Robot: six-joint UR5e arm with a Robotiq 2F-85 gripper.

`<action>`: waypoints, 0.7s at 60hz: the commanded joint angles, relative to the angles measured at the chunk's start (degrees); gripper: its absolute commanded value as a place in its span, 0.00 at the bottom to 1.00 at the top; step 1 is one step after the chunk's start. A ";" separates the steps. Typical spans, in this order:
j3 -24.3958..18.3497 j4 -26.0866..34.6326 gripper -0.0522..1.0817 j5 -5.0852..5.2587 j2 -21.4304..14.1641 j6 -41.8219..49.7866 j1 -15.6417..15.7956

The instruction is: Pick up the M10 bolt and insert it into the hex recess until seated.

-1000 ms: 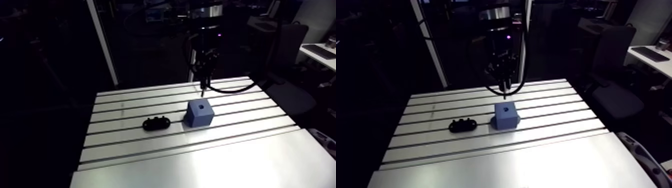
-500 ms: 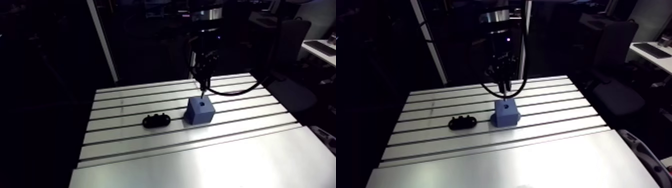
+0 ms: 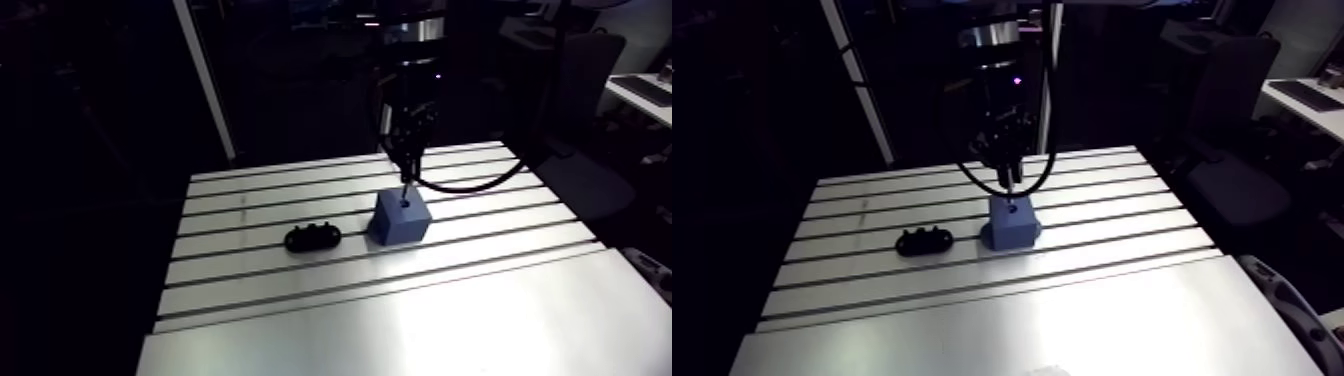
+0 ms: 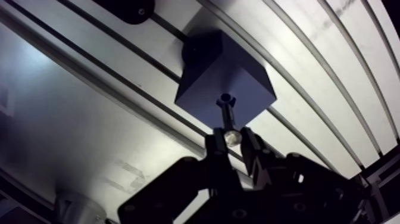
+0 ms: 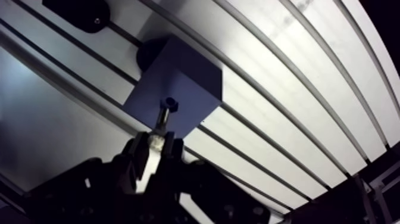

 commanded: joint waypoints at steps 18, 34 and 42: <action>0.68 -2.22 0.89 -0.18 0.72 0.00 -0.05; 0.89 -2.55 0.89 -0.27 0.72 0.00 0.02; 1.24 -2.39 0.89 -0.18 0.56 -0.09 0.02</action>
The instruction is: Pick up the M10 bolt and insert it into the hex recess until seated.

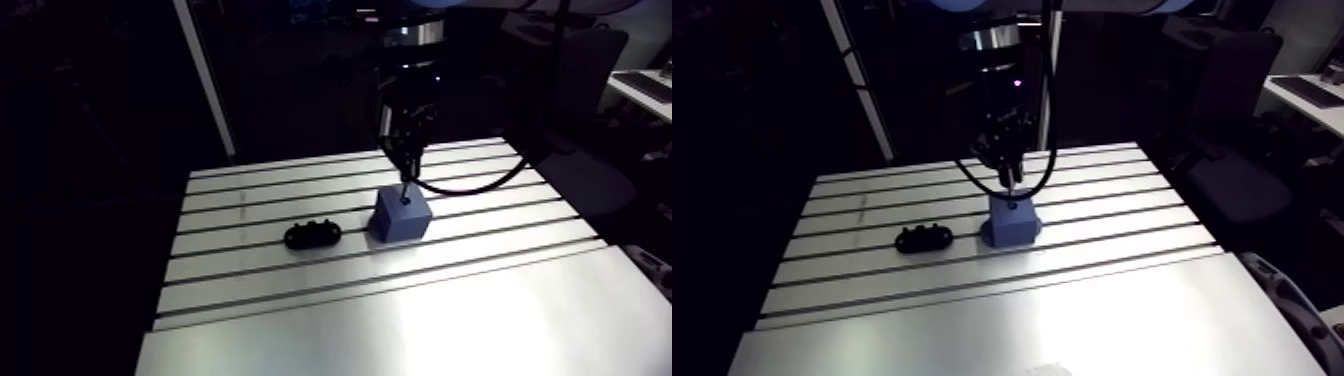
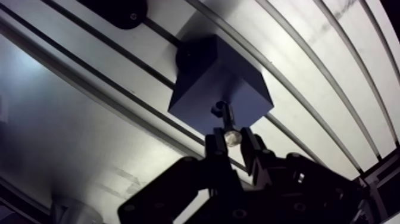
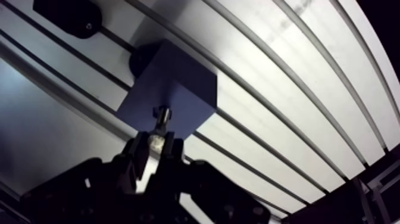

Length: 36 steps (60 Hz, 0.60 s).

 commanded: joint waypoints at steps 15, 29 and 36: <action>0.40 0.12 0.89 0.07 -0.24 -0.18 0.03; 0.67 0.21 0.89 0.07 -0.32 -0.18 0.03; 0.75 0.21 0.89 0.07 -0.41 -0.18 0.03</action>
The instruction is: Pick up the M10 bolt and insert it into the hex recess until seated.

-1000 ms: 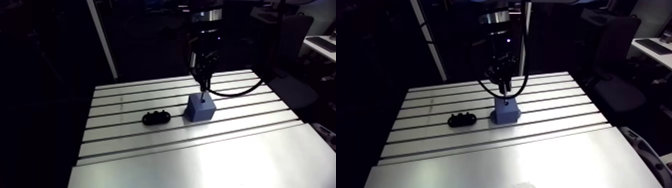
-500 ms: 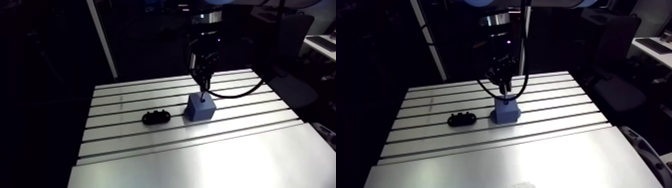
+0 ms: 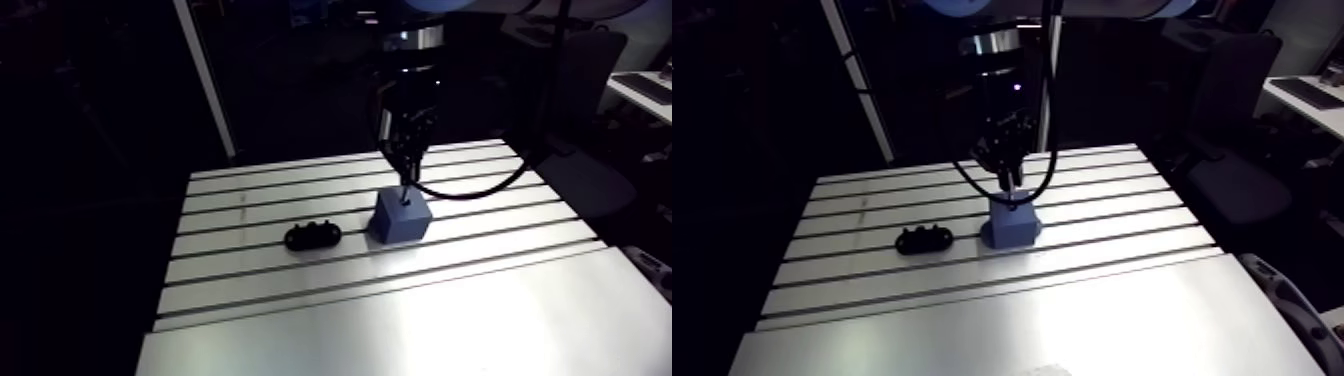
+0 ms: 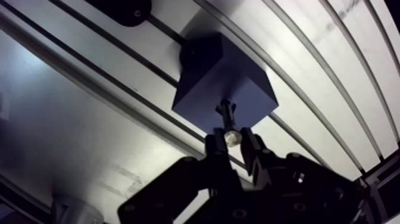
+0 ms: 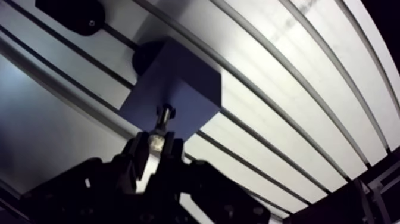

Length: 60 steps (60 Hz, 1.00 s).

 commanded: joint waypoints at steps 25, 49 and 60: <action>0.40 -0.04 0.89 -0.09 -0.12 0.13 0.00; 0.32 -0.21 0.89 -0.09 0.16 0.13 0.00; 0.40 -0.29 0.89 -0.17 0.24 0.13 0.00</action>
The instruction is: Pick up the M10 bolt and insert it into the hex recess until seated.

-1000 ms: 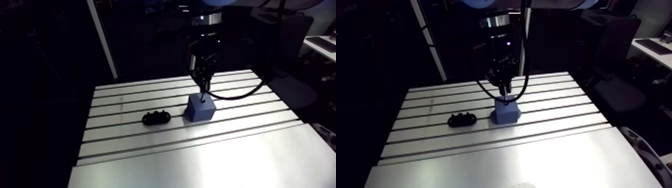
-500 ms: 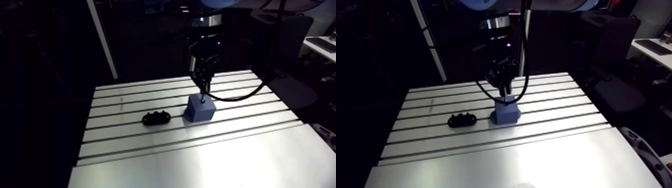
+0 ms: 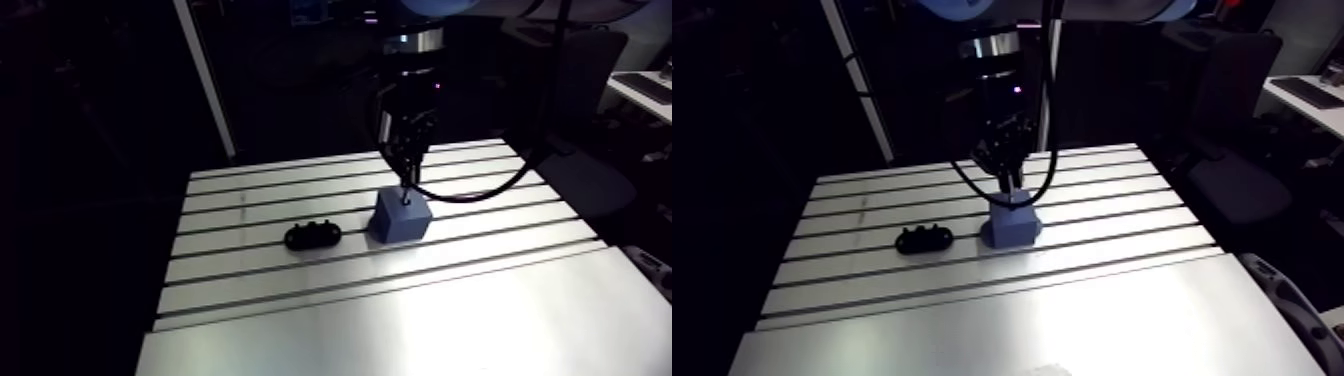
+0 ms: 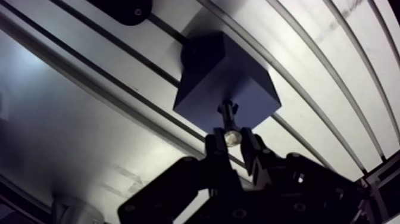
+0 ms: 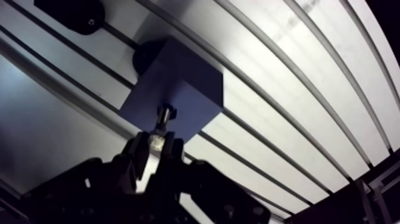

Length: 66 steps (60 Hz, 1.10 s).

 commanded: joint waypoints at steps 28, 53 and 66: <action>-0.06 -0.11 0.89 -0.09 0.31 -0.08 0.00; -0.06 -0.20 0.89 -0.09 0.92 -0.08 0.00; -0.23 -0.29 0.89 -0.09 1.09 0.00 0.00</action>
